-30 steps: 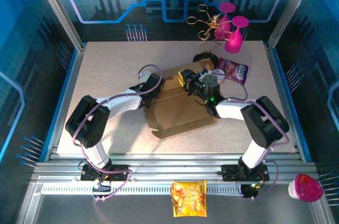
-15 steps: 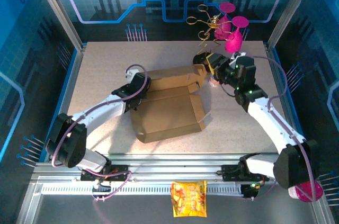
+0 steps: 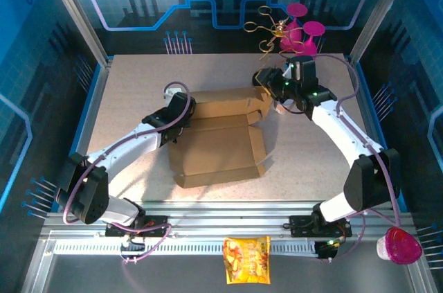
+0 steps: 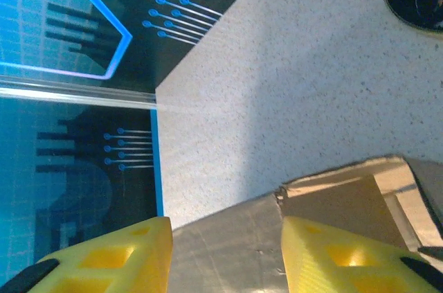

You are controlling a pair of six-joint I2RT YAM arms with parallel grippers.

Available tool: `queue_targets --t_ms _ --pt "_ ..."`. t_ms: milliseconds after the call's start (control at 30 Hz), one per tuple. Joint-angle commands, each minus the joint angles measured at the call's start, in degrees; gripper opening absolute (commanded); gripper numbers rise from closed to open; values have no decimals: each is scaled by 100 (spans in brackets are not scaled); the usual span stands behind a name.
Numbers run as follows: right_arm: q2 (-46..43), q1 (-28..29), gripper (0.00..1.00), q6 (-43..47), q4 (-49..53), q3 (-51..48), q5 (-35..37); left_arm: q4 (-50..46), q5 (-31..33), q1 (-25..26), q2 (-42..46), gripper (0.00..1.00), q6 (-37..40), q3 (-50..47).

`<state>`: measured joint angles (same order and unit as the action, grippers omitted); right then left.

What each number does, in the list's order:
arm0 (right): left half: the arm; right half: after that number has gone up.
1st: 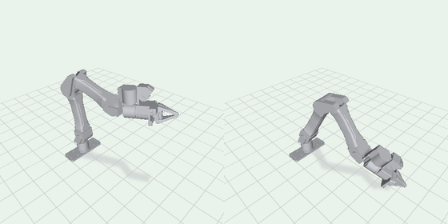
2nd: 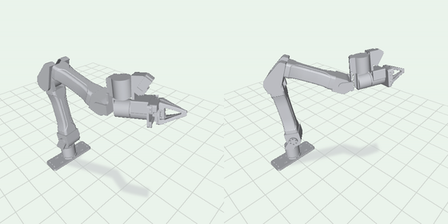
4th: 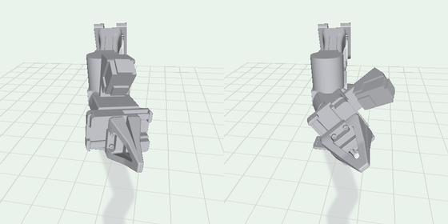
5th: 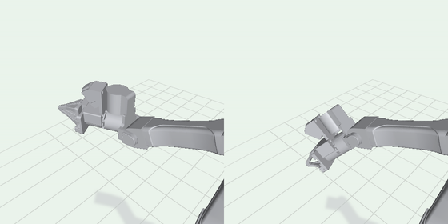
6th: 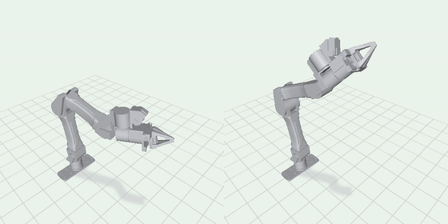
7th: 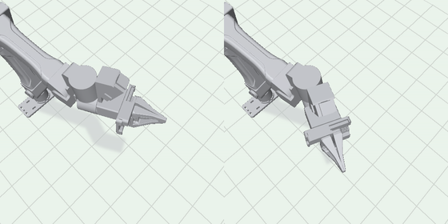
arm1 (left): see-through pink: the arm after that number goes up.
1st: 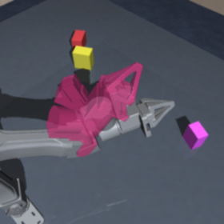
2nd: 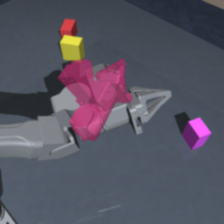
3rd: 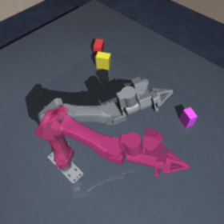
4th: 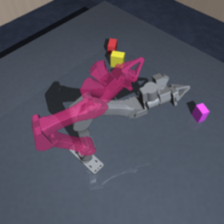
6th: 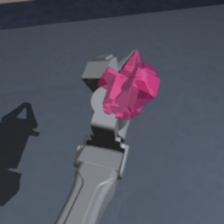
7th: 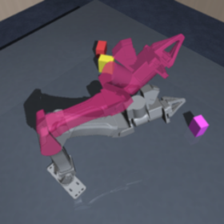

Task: Fold the paper box

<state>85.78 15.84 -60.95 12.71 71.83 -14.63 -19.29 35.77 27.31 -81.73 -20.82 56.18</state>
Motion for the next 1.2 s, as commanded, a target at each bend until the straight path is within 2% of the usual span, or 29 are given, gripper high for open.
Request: queue_targets --t_ms 0,367,633,767,1033,1067,1167 --pt "37 103 46 258 337 66 -14 -65 -102 -39 132 0 42 252" --pt "472 188 50 493 349 347 -233 -22 -235 -48 213 0 69 249" --pt "292 286 46 265 136 70 -278 -101 -392 -86 145 0 -22 373" --pt "195 269 37 -15 -141 -59 -361 -156 -484 -103 64 0 -79 461" --pt "62 126 12 -901 -1038 -363 -511 -344 -604 -155 24 0 -256 626" --pt "62 109 12 -931 -1057 -342 -521 -373 -621 -164 30 0 -268 652" --pt "-25 45 27 -910 -1086 -264 -526 -556 -708 -239 44 0 -308 795"
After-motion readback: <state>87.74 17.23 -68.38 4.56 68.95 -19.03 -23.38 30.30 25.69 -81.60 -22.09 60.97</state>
